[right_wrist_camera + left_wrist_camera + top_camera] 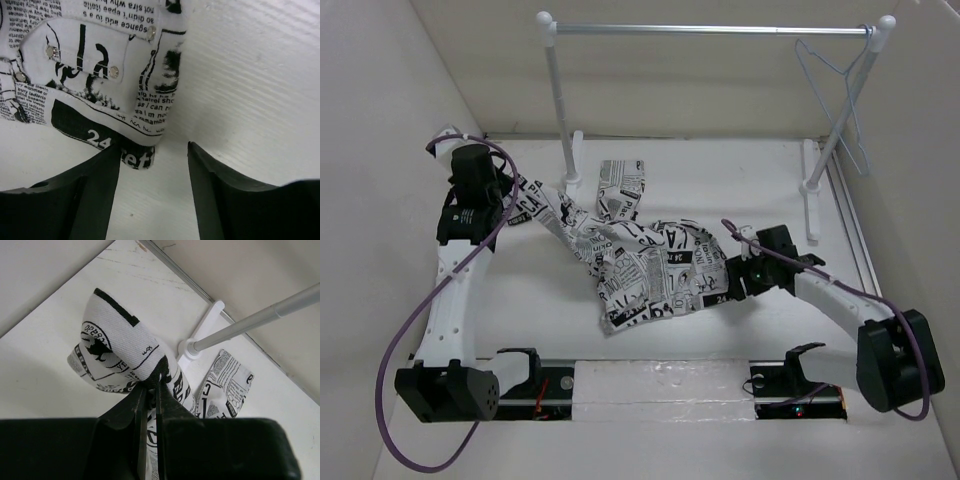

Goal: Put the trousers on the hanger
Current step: Flatten out the trousers at the center of the board.

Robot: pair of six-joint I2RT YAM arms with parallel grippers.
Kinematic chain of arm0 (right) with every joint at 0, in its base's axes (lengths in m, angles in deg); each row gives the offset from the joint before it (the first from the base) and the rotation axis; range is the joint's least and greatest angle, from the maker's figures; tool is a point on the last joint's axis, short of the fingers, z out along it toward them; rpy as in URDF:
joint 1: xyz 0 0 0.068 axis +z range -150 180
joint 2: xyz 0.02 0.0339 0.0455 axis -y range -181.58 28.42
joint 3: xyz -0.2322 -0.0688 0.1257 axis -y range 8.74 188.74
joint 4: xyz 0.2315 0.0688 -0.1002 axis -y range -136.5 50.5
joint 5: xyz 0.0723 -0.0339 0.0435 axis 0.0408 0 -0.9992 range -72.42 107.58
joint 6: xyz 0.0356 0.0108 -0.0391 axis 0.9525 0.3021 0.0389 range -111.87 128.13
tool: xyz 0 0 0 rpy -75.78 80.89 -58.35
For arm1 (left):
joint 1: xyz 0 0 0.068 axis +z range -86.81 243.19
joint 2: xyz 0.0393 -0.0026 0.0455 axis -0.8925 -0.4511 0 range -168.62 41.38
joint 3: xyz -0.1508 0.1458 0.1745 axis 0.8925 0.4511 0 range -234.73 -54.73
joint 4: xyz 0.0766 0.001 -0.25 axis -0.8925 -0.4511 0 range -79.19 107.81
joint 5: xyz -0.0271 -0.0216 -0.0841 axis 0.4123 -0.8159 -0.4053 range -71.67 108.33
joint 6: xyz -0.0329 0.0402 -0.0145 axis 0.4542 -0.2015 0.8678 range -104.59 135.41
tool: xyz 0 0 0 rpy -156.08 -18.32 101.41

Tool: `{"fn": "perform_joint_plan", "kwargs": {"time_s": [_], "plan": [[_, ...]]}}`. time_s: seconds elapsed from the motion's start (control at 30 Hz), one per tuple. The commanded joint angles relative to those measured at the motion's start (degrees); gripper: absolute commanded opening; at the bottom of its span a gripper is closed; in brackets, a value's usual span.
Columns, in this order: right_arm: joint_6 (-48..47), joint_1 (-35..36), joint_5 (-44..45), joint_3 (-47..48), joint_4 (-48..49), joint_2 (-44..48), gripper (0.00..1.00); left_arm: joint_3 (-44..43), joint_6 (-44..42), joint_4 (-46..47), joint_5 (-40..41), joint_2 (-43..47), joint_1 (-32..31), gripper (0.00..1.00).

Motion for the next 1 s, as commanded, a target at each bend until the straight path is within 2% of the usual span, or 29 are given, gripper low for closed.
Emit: {"fn": "perform_joint_plan", "kwargs": {"time_s": [0.0,0.03,0.07,0.13,0.17,0.23,0.33,0.37,0.43,0.47,0.5,0.53,0.57,0.63,0.67,0.7,0.73,0.8,0.83,0.87,0.9,0.93,0.97], "plan": [[0.71,-0.10,-6.36,-1.39,7.01,-3.39,0.60,-1.62,-1.15,3.63,-0.14,0.91,0.17,0.00],[0.88,-0.10,-7.50,-2.00,8.93,-3.67,0.55,-1.45,-1.32,3.54,0.21,1.09,0.17,0.00],[1.41,-0.10,-9.43,-2.18,9.56,-3.93,0.44,-1.53,-1.67,3.54,0.56,1.27,0.17,0.00],[1.33,-0.10,-9.88,-1.66,9.40,-4.80,0.28,-1.62,-2.02,3.28,1.44,1.88,0.17,0.00],[0.63,-0.10,-7.80,0.35,8.35,-5.16,0.00,-1.71,-2.29,3.28,1.62,2.15,0.17,0.00],[-0.78,-1.59,-3.84,4.39,4.67,-6.91,0.00,-1.10,-2.55,3.36,2.23,3.55,0.17,0.00],[-0.88,-4.66,3.55,16.50,4.03,-11.90,0.00,0.40,-2.29,3.19,2.58,5.66,0.17,0.00],[-0.78,-4.67,6.61,24.63,4.20,-13.84,0.00,0.31,-2.20,2.84,2.67,5.84,0.17,0.00],[-0.96,-5.46,12.50,34.60,0.80,-17.80,0.00,0.05,-3.07,1.43,2.85,6.10,0.17,0.00],[-1.48,-5.46,19.92,38.91,0.25,-21.12,0.00,-0.04,-3.25,0.74,3.20,6.19,0.17,0.00],[-1.66,-5.46,23.04,46.09,-0.53,-22.72,0.03,-0.04,-3.26,-0.05,3.98,6.45,0.17,0.00],[-2.88,-5.46,24.99,49.29,-2.80,-23.96,0.20,0.13,-3.52,-0.24,4.08,6.72,0.17,0.00],[-3.07,-5.46,24.40,52.11,-4.74,-25.28,0.57,0.22,-3.52,-0.50,4.08,6.98,0.17,0.00],[-4.56,-4.85,21.95,53.98,-8.26,-26.17,0.71,1.45,-3.61,-0.77,4.25,7.95,0.17,0.00],[-6.13,-3.37,17.15,51.81,-7.93,-25.04,0.75,2.15,-3.43,-0.68,4.26,8.30,0.17,0.00],[-6.49,-2.31,15.27,48.30,-7.14,-21.02,0.75,3.55,-3.43,-0.33,3.91,8.82,0.17,0.00],[-6.32,-1.34,14.30,39.92,-5.57,-18.55,0.74,4.17,-3.26,-0.24,3.47,9.09,0.17,0.00],[-5.10,1.29,10.25,30.91,-4.15,-10.58,0.61,6.19,-2.82,-0.24,2.15,9.53,0.17,0.00],[-2.83,1.31,9.46,22.17,-3.80,-7.91,0.45,6.72,-2.64,-0.06,1.71,9.70,0.17,0.00],[-1.67,1.31,6.84,17.90,-3.53,-5.10,0.06,7.34,-2.55,0.02,1.36,9.79,0.17,0.00],[-0.62,1.31,5.42,14.20,-3.27,-2.29,0.00,8.13,-2.29,0.02,0.48,10.06,0.17,0.00],[2.35,1.31,2.89,8.60,-4.40,4.96,0.00,9.00,-2.11,0.20,-0.48,10.15,0.17,0.00],[2.38,1.31,2.86,8.54,-4.41,5.03,0.00,9.36,-2.11,0.20,-0.75,10.23,0.17,0.00]]}}
